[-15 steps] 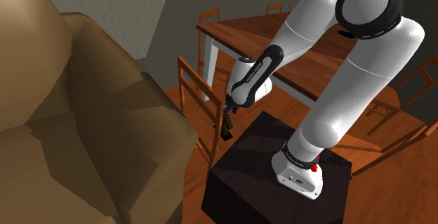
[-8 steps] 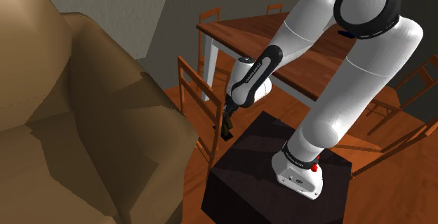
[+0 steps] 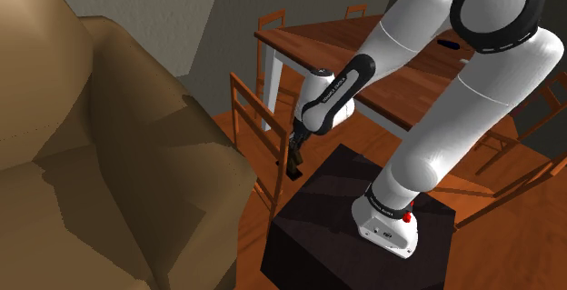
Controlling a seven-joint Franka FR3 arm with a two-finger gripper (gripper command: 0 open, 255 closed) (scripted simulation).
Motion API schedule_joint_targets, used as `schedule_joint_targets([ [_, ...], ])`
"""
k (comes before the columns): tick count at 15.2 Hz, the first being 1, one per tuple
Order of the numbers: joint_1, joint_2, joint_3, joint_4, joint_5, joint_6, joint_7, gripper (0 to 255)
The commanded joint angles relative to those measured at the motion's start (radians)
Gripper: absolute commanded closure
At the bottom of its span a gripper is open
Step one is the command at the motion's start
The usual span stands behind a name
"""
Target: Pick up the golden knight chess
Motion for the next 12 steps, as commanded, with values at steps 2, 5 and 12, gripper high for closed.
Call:
schedule_joint_targets([
  [2,-0.005,-0.064,0.001,-0.001,-0.014,-0.064,0.011,255],
  [5,-0.009,-0.123,0.003,0.001,-0.022,-0.124,0.017,255],
  [12,-0.014,-0.218,0.005,0.01,-0.031,-0.228,0.024,255],
])
